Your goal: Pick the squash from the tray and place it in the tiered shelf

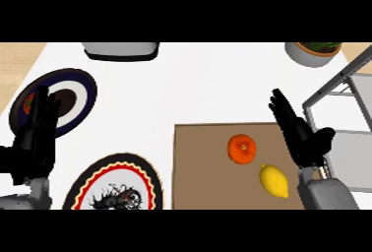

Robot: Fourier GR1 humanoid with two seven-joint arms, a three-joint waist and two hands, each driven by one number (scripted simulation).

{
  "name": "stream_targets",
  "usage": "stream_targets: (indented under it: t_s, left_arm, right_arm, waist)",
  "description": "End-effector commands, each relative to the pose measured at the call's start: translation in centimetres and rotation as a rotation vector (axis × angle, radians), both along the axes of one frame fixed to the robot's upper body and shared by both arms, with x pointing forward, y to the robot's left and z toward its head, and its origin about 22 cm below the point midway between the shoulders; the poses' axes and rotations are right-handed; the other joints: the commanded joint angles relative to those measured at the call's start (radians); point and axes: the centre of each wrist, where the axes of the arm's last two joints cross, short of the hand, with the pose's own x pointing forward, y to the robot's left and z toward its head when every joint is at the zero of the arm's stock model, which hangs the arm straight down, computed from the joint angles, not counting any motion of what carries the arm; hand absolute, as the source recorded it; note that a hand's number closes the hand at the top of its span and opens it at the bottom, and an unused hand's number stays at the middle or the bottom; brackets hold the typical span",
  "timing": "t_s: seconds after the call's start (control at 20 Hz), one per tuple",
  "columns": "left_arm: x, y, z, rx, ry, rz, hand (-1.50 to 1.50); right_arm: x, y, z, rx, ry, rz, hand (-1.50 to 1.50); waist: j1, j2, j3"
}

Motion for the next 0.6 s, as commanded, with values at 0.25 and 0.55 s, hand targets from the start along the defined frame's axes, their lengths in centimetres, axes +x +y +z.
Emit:
stream_targets:
  t_s: [0.25, 0.55]
  left_arm:
    - [-2.5, 1.1, -6.9, -0.118, 0.481, -0.049, 0.00]
    - [-1.7, 0.3, -7.9, -0.166, 0.528, -0.152, 0.00]
  right_arm:
    - [0.1, -9.7, 7.6, -0.221, -0.386, -0.121, 1.50]
    - [-3.0, -13.4, 1.6, -0.290, -0.027, -0.282, -1.50]
  waist:
    - [-0.077, 0.014, -0.001]
    - [-0.036, 0.011, -0.001]
